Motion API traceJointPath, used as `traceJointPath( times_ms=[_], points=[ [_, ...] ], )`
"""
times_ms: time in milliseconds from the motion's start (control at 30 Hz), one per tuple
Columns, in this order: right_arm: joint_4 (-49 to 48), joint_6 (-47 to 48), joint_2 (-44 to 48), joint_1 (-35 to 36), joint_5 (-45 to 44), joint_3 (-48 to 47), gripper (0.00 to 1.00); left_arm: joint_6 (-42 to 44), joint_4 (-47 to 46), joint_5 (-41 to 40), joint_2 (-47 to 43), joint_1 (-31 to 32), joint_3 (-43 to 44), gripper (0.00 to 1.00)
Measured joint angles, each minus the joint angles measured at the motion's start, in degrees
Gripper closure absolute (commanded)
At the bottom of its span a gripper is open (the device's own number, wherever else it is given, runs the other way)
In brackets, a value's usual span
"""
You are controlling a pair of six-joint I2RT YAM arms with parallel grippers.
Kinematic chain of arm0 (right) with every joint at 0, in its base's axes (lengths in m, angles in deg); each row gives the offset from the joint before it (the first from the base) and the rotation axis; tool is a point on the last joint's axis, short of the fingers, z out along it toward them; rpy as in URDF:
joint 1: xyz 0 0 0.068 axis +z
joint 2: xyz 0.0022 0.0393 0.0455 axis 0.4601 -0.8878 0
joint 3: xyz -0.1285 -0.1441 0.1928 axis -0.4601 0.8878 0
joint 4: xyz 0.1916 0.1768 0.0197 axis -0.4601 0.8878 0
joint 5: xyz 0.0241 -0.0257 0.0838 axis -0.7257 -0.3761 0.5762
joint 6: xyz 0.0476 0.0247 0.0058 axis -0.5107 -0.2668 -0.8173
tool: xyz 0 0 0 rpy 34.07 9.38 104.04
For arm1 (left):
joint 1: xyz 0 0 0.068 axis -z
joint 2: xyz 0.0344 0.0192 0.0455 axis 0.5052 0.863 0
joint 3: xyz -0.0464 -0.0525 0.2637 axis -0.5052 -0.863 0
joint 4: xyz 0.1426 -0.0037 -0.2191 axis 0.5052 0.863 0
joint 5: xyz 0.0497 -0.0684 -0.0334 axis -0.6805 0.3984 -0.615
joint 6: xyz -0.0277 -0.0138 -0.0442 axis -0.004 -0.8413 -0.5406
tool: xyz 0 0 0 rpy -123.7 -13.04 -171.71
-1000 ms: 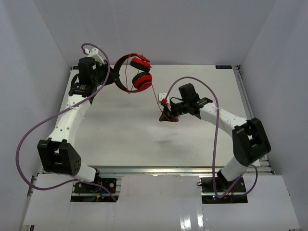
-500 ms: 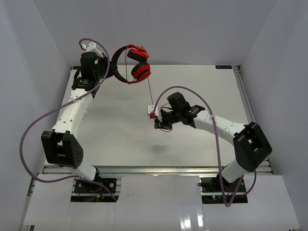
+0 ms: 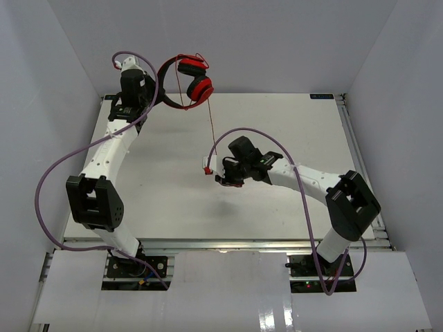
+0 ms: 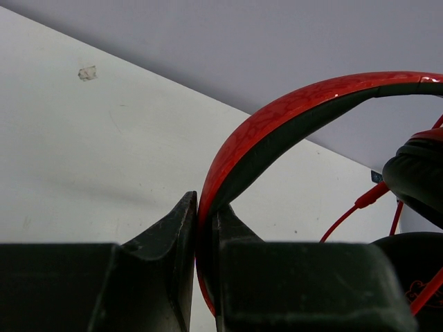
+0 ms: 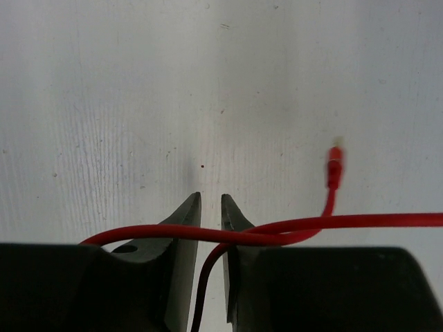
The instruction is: Wrap the headphones
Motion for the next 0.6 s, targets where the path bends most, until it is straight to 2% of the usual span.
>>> traceJointPath(
  times_ms=[67,200,600],
  points=[
    [0.22,0.68,-0.25,0.67,-1.4,-0.12,0.7,-0.05,-0.02,-0.48,0.03,0.0,0.3,1.0],
    [1.04,2.31,-0.27,2.36,-3.05,-0.12,0.56,0.21,0.02,-1.46,1.45,0.0,2.02,1.0],
    [1.37,6.45,0.12,6.2,-4.62,0.97,0.55,2.14,1.13,-2.72,7.88,0.0,6.87,1.0]
  ],
)
